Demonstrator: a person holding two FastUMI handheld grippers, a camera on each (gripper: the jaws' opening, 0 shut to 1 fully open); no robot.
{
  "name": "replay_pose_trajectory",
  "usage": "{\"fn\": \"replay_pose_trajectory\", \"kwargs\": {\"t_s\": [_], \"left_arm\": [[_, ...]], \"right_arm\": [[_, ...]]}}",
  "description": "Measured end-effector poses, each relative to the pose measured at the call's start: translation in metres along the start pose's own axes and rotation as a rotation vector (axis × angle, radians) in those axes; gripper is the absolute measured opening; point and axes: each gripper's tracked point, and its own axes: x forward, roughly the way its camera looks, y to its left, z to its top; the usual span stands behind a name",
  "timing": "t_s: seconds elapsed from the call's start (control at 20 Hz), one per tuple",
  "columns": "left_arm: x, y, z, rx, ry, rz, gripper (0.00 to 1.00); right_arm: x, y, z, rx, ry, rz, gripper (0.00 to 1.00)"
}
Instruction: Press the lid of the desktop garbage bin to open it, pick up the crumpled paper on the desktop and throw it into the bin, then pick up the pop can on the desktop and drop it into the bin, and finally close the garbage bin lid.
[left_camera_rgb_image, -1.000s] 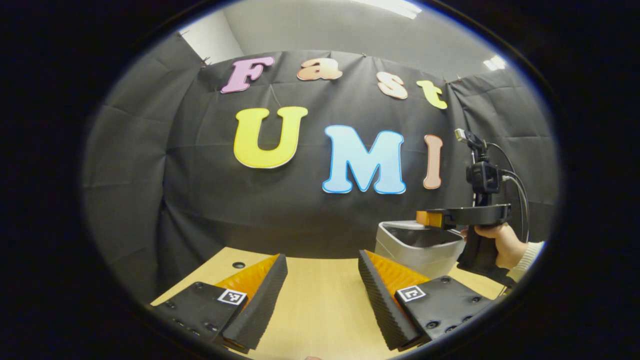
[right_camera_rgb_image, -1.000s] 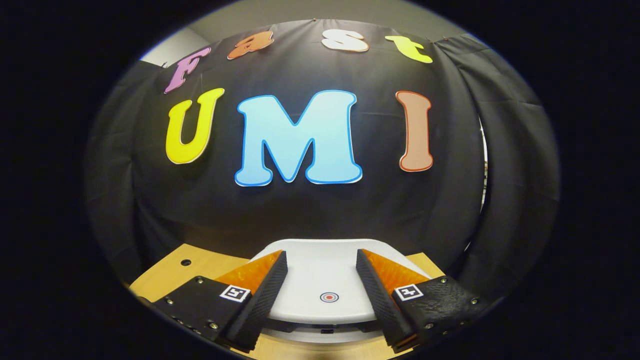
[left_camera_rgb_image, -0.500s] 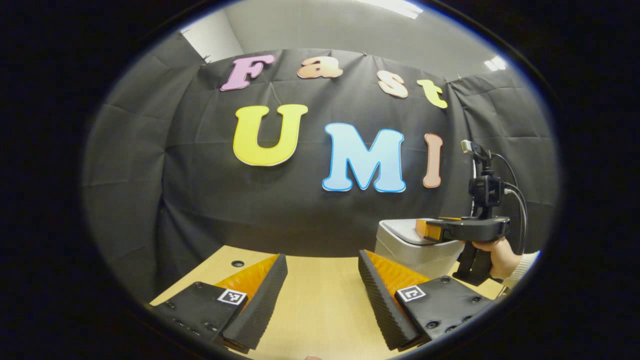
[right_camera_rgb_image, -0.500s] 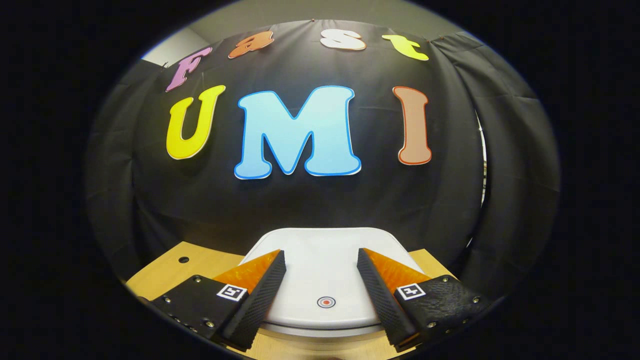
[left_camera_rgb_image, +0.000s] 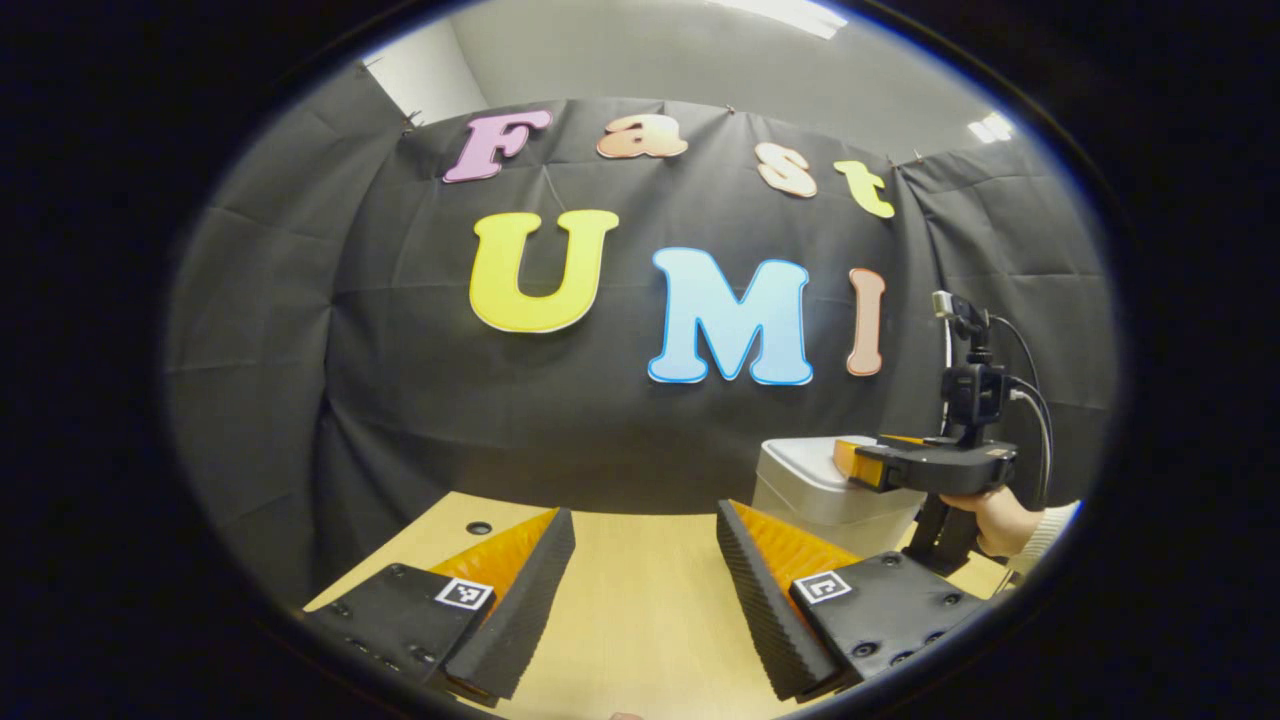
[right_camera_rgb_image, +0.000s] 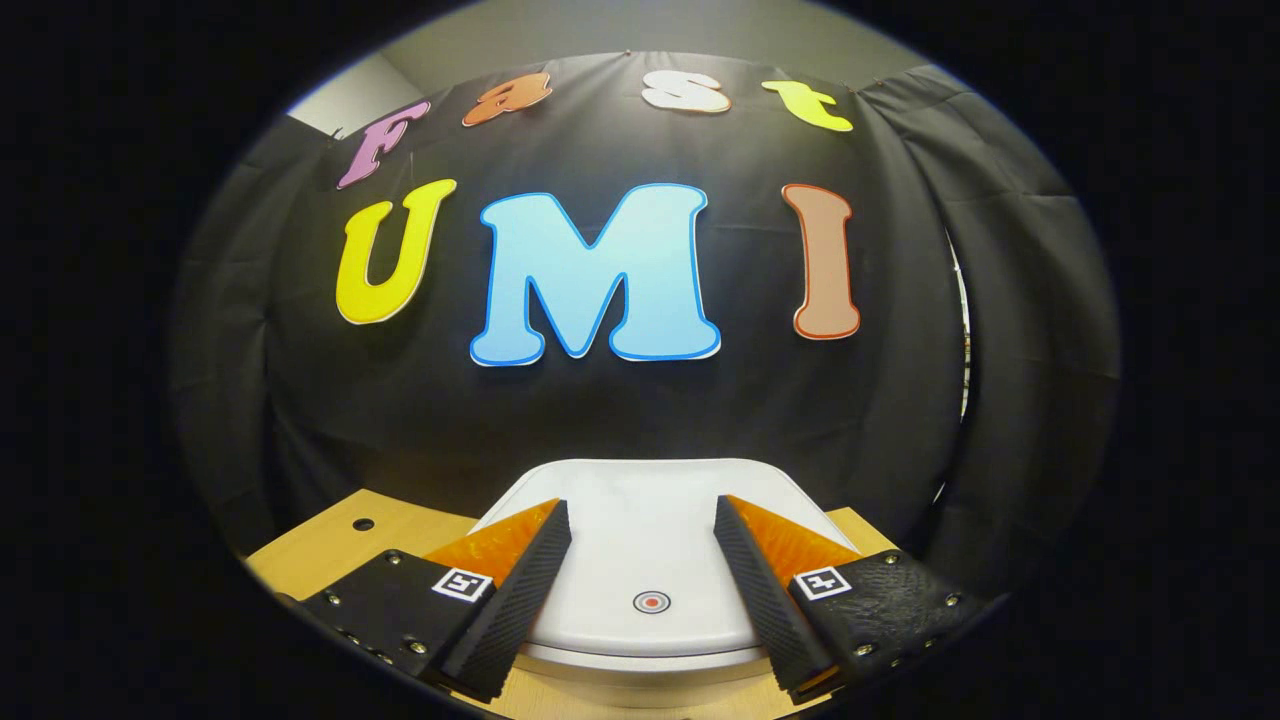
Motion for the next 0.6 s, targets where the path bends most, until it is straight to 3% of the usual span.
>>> {"fn": "replay_pose_trajectory", "kwargs": {"t_s": [0.6], "left_arm": [[0.0001,-0.0069,-0.0032,0.004,0.017,-0.101,0.96]], "right_arm": [[-0.0011,0.0006,-0.0077,-0.012,-0.047,-0.008,0.96]]}}
